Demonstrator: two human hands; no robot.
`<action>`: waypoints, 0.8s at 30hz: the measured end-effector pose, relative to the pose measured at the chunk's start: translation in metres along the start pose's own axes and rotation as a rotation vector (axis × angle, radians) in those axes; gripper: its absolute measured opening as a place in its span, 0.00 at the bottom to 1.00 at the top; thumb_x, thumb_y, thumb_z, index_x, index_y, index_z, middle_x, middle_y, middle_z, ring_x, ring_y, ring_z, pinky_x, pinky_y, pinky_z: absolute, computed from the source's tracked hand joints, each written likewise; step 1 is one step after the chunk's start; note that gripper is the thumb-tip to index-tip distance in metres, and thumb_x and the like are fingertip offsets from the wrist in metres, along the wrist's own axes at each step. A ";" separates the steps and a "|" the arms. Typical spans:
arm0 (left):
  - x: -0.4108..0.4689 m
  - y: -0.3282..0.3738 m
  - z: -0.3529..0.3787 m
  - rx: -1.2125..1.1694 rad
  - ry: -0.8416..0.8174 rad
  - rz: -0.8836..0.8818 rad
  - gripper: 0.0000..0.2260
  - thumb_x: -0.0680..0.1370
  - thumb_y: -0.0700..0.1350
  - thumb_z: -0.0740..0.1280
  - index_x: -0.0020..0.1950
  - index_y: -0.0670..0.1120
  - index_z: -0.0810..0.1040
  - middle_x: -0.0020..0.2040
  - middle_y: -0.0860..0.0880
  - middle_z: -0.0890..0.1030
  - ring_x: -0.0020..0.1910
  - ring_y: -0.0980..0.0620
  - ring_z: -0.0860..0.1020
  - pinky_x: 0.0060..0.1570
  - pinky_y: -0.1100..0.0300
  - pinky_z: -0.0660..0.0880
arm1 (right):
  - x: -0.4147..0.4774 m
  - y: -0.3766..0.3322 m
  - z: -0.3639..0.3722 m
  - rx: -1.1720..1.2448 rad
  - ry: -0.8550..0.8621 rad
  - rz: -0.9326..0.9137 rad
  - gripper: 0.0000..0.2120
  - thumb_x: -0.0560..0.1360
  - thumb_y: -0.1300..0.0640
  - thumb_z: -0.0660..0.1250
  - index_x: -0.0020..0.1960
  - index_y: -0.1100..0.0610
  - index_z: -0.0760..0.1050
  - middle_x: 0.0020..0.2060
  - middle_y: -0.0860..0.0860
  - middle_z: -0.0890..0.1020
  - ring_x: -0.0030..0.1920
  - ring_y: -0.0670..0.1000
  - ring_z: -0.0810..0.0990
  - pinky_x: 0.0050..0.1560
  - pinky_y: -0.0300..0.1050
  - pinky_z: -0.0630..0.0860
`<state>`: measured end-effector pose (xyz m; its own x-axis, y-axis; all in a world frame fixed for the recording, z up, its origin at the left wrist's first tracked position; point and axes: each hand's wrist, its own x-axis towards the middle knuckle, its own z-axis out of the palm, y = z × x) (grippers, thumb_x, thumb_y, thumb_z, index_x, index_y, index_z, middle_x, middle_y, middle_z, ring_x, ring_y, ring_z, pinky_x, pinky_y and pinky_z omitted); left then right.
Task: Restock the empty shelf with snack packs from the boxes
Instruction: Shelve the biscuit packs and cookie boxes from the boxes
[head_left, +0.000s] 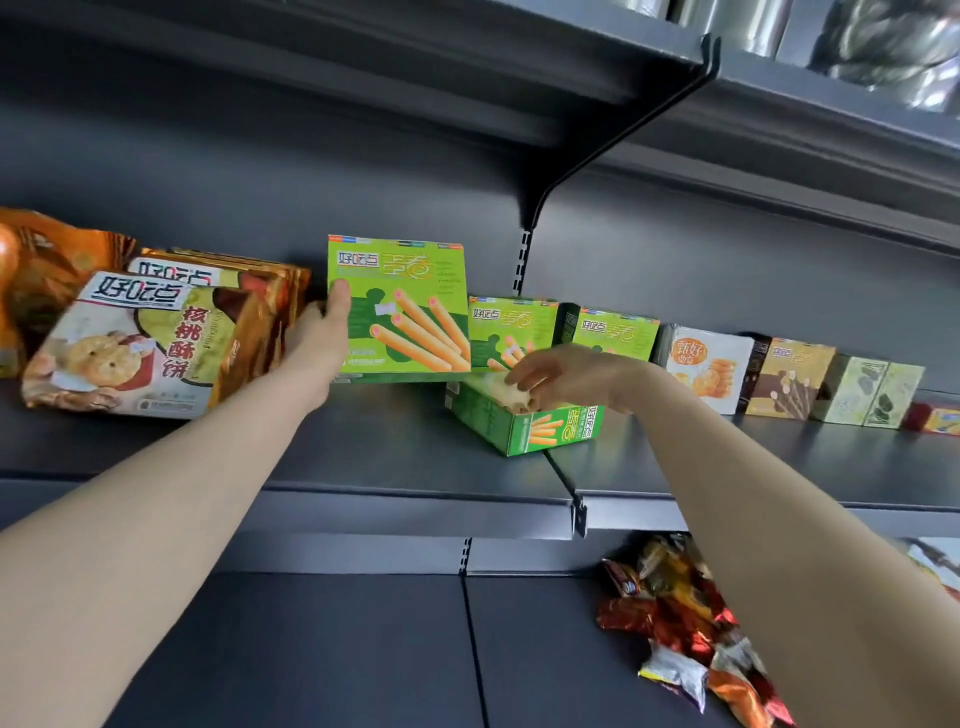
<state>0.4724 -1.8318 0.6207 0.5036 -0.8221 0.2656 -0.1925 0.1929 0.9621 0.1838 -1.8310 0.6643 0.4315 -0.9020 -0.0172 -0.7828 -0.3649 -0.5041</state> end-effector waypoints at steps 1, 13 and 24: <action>-0.002 0.001 0.005 -0.023 -0.040 0.011 0.32 0.79 0.68 0.52 0.72 0.46 0.71 0.69 0.46 0.75 0.66 0.43 0.73 0.66 0.50 0.69 | 0.004 0.001 -0.001 0.092 0.147 0.003 0.18 0.75 0.68 0.66 0.62 0.52 0.77 0.52 0.51 0.82 0.51 0.49 0.80 0.58 0.48 0.77; -0.026 0.026 0.021 -0.080 -0.312 0.290 0.11 0.83 0.57 0.57 0.62 0.55 0.73 0.58 0.55 0.79 0.60 0.53 0.77 0.65 0.54 0.72 | 0.029 -0.011 -0.007 0.789 0.349 -0.167 0.25 0.79 0.50 0.69 0.73 0.50 0.67 0.54 0.50 0.83 0.48 0.48 0.85 0.47 0.46 0.82; -0.021 0.022 0.012 0.139 -0.057 0.482 0.32 0.65 0.47 0.81 0.63 0.56 0.67 0.56 0.55 0.78 0.53 0.54 0.78 0.52 0.52 0.75 | 0.046 -0.037 0.015 0.897 0.467 -0.145 0.26 0.80 0.48 0.66 0.75 0.47 0.63 0.62 0.55 0.76 0.62 0.54 0.77 0.63 0.54 0.77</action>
<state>0.4476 -1.8164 0.6352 0.2841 -0.6858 0.6700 -0.5042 0.4875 0.7128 0.2394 -1.8553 0.6696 0.1271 -0.9328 0.3371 -0.0301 -0.3433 -0.9387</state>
